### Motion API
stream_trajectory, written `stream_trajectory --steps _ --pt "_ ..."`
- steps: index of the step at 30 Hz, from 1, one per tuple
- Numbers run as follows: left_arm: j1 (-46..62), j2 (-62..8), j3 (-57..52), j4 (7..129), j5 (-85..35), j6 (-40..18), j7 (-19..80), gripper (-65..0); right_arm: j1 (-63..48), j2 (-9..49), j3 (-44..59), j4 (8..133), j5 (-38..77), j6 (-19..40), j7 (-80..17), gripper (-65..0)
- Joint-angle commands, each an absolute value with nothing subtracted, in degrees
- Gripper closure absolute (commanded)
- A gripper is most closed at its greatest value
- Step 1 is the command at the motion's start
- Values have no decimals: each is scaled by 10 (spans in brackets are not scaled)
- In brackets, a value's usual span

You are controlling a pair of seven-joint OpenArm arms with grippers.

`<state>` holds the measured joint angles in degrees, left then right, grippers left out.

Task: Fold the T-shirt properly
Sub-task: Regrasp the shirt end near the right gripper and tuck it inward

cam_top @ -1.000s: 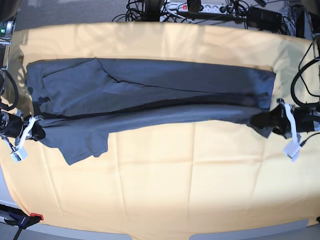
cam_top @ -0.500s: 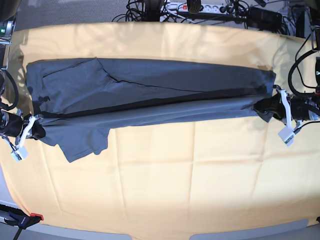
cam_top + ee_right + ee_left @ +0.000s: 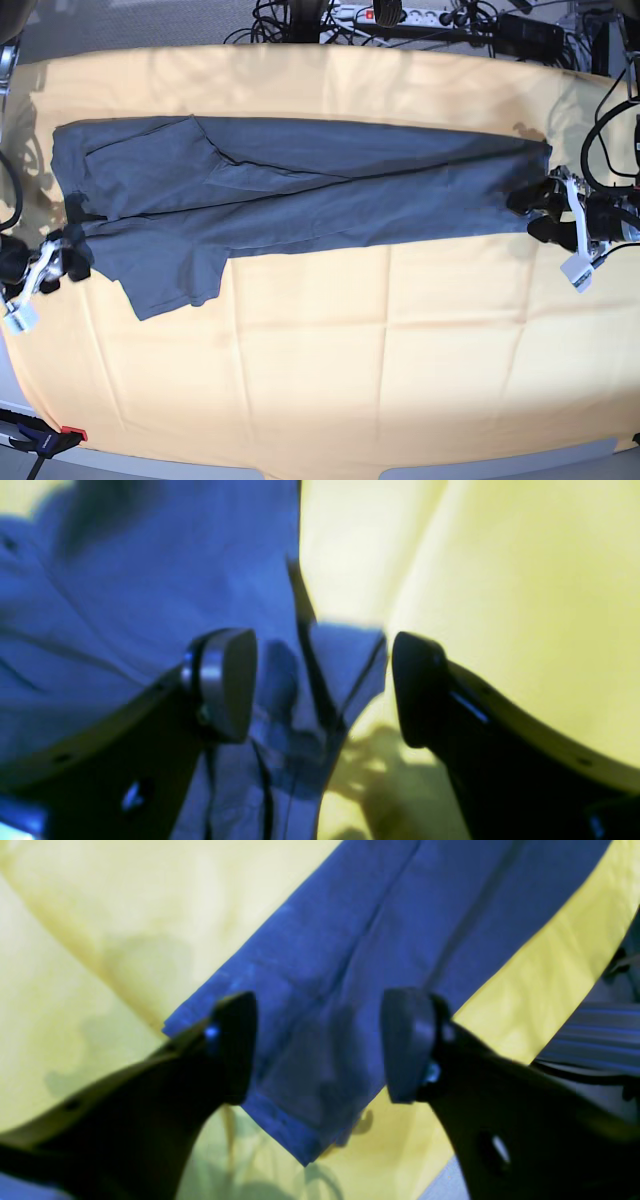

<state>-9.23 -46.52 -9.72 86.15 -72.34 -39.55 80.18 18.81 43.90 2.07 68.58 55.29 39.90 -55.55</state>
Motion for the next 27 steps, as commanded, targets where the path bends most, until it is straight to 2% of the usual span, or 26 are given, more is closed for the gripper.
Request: stream_trajectory --steps 1,6,12,17,20,27 --pt "-103 -479 -103 868 -735 -400 800 -409 214 458 27 695 582 400 -542 -444" --pt "-103 -479 -103 868 -735 -400 800 -409 238 428 27 695 624 400 -539 -446" --pt "-103 -479 -103 868 -735 -398 800 -409 238 327 27 656 454 367 -486 -446" --pt "-103 -479 -103 868 -733 -398 800 -409 238 312 27 595 387 305 -378 -446" --pt "-103 -479 -103 868 -732 -398 800 -409 238 309 27 571 357 280 -360 -446" --pt "-102 -479 -103 868 -731 -398 800 -409 238 277 27 533 365 298 -362 -446"
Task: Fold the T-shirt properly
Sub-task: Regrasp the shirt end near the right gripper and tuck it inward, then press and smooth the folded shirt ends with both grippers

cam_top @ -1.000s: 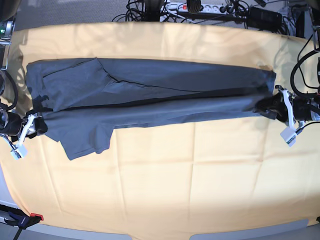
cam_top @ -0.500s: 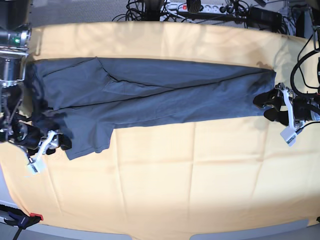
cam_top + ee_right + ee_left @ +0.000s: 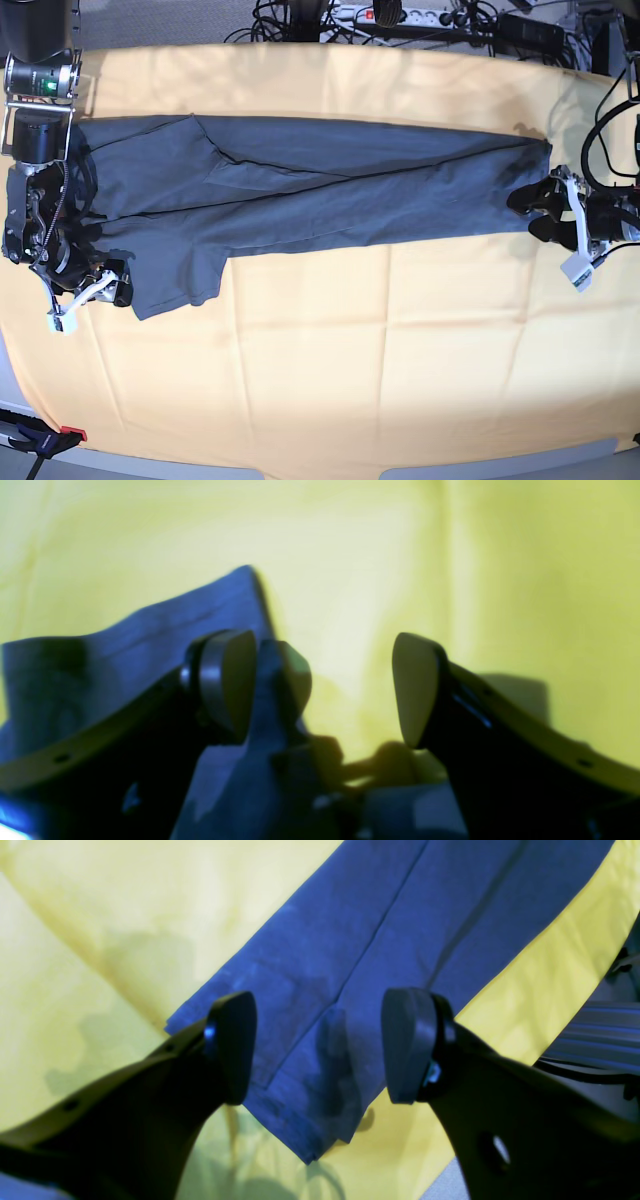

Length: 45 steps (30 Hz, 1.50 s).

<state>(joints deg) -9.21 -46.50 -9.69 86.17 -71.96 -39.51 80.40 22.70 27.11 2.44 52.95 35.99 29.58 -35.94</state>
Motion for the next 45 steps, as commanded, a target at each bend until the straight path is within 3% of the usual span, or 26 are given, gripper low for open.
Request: stream_trajectory --steps 1,9,12,14,19,22,28,36,45 --pt "-102 -479 -103 868 -731 -398 800 -409 238 274 27 533 366 303 -362 -446" --pt "-102 -479 -103 868 -731 -398 800 -409 238 238 27 533 379 355 -394 -444" --pt "-102 -479 -103 868 -731 -398 800 -409 238 236 27 533 389 374 -397 -405" --pt "-102 -479 -103 868 -731 -398 800 -409 241 238 27 534 396 385 -397 -342" --pt "-102 -479 -103 868 -731 -398 800 -409 264 242 27 535 399 386 -400 -8" --pt "-102 -479 -103 868 -731 -398 800 -409 278 251 27 541 432 400 -418 0" --pt "-102 -479 -103 868 -731 -398 800 -409 263 274 27 614 608 400 -590 0" --pt "-102 -479 -103 868 -740 -398 800 -409 137 369 27 816 820 400 -686 0" --pt "-102 -479 -103 868 -740 -398 800 -409 14 430 27 971 850 400 -793 0"
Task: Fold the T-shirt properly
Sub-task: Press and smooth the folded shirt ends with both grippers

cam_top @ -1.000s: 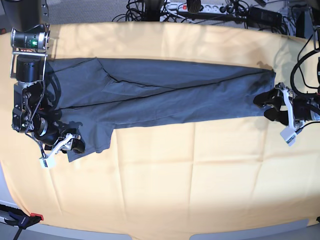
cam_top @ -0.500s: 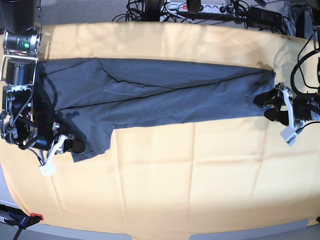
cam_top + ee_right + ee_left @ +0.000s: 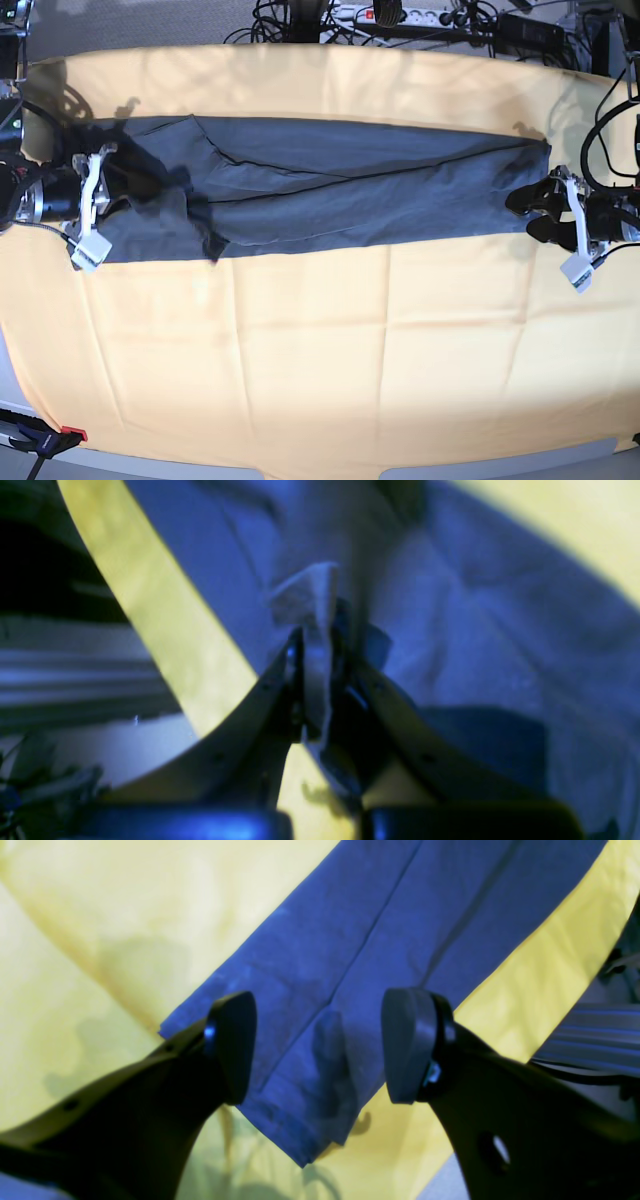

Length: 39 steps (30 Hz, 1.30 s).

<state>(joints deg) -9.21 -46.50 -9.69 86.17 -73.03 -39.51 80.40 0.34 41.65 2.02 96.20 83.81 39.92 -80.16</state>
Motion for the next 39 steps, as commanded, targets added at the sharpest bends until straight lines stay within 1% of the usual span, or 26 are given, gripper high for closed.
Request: stream_trajectory --steps 1,10,11,14,15,16,18,21,23,24,25,26,28,29,32,35,37,39 --pt "-102 -479 -103 868 -740 -398 800 -409 11 431 27 972 850 400 -800 0" --pt "-104 -480 -103 868 -740 -398 800 -409 -4 436 27 971 850 400 -800 0" --pt "-104 -479 -103 868 -740 -398 800 -409 -6 437 27 971 850 400 -800 -48" --pt "-105 -480 -103 868 -740 -398 800 -409 -6 445 27 971 850 400 -800 -244" --pt "-105 -480 -103 868 -740 -398 800 -409 -6 455 27 971 850 400 -800 -289" --pt "-105 -480 -103 868 -739 -399 800 -409 -5 468 27 973 850 400 -800 -316" --pt "-105 -483 -103 868 -739 -399 798 -409 -3 494 27 993 850 400 -800 -324" --pt "-105 -491 -107 868 -739 -398 789 -409 -3 525 27 1037 850 400 -800 -324" --pt "-105 -494 -121 868 -740 -398 774 -409 -3 532 27 1056 850 400 -800 -323" --pt "-105 -494 -133 868 -740 -396 769 -409 -3 529 27 1058 850 400 -800 -310" --pt "-105 -494 -145 868 -740 -388 762 -409 -3 519 27 1058 850 400 -800 -274" --pt "-105 -494 -160 868 -740 -380 755 -409 -3 507 27 1058 850 400 -798 -208" --pt "-105 -494 -195 868 -740 -359 748 -409 -4 470 27 1057 828 400 -774 -22" --pt "-105 -493 -213 868 -740 -346 748 -409 -5 450 27 1055 789 400 -757 0" --pt "-102 -484 -269 868 -735 -327 750 -409 -11 399 27 1040 652 400 -671 0" --pt "-100 -461 -328 868 -696 -307 750 -409 -25 368 27 1010 527 400 -597 0" --pt "-84 -448 -359 868 -675 -287 748 -409 -36 351 27 982 477 385 -582 0" --pt "-54 -438 -383 868 -673 -286 748 -409 -50 337 27 958 445 378 -580 0"
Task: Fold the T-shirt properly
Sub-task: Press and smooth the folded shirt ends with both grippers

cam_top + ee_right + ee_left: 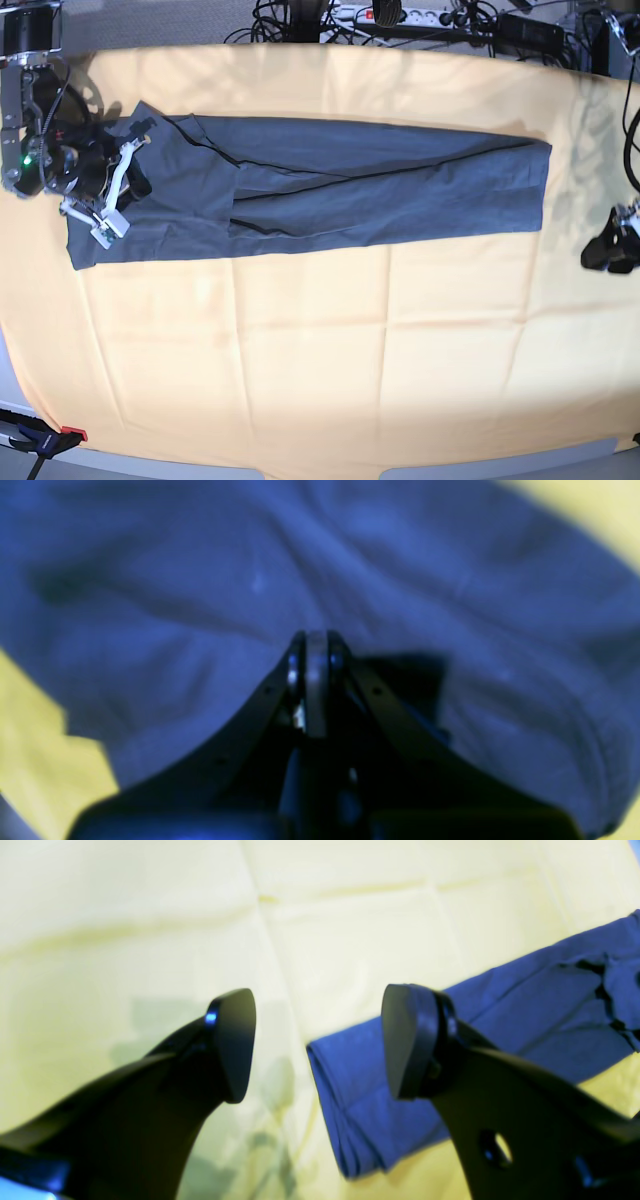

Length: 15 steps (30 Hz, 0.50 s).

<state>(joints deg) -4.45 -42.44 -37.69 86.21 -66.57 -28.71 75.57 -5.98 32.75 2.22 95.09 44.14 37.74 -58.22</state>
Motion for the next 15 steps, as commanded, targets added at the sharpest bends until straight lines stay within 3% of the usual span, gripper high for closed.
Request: stream_trajectory --steps 1,9,15 --pt "-39 -430 -392 868 -670 -286 747 -409 -57 331 27 950 440 378 -579 0" --pt "43 -358 -404 868 -536 -235 689 -409 -69 321 27 942 441 377 -576 0" --pt "66 -313 -404 868 -530 -227 685 -409 -66 321 27 943 441 371 -576 0"
